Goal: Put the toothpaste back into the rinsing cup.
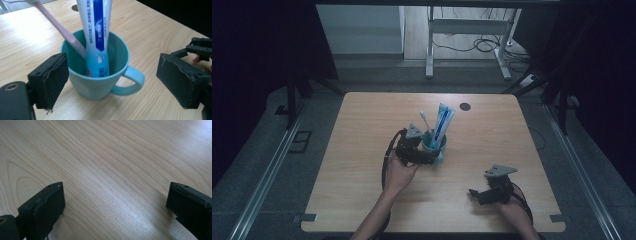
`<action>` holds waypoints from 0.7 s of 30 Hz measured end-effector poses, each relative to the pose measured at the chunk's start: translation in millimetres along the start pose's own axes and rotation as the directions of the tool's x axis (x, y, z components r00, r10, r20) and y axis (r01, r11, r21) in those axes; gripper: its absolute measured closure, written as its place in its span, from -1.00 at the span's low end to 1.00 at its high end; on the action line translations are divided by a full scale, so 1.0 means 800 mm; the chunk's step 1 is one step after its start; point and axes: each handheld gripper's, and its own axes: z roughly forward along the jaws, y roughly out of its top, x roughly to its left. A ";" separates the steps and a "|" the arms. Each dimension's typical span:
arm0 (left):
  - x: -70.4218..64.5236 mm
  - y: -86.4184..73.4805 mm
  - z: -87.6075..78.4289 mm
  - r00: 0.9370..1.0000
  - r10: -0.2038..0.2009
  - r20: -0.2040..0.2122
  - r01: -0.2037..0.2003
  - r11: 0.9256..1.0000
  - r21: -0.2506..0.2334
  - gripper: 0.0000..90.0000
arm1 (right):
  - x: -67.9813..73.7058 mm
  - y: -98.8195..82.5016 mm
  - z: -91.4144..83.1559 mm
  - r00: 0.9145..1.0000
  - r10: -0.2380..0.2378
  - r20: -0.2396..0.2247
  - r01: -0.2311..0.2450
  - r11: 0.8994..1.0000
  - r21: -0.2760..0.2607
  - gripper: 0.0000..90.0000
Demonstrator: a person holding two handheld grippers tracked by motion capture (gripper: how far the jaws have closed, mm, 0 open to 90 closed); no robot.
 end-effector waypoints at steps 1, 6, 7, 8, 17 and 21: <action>0.000 -0.001 -0.002 1.000 0.001 -0.001 -0.001 1.000 0.001 -0.77 | 0.000 0.000 0.000 1.000 0.000 -0.001 0.000 1.000 0.000 -0.96; 0.000 -0.008 -0.009 1.000 0.009 -0.006 -0.009 1.000 0.009 -0.81 | 0.000 0.000 0.000 1.000 0.000 0.000 0.000 1.000 0.001 -0.96; 0.000 -0.010 -0.011 1.000 0.009 -0.008 -0.009 1.000 0.010 -0.83 | 0.000 0.000 0.000 1.000 0.001 -0.001 -0.001 1.000 0.000 -0.96; 0.000 -0.011 -0.013 1.000 0.009 -0.007 -0.009 1.000 0.010 -0.84 | 0.000 0.000 0.000 1.000 0.001 -0.001 -0.001 1.000 0.000 -0.96; 0.001 -0.029 -0.023 1.000 0.012 -0.002 -0.012 1.000 0.021 -0.97 | 0.000 0.000 0.000 1.000 0.002 0.000 -0.002 1.000 0.000 -0.96; 0.002 -0.038 -0.027 1.000 0.010 -0.003 -0.010 1.000 0.030 -1.00 | 0.000 0.000 0.000 1.000 0.001 0.000 -0.001 1.000 0.000 -0.96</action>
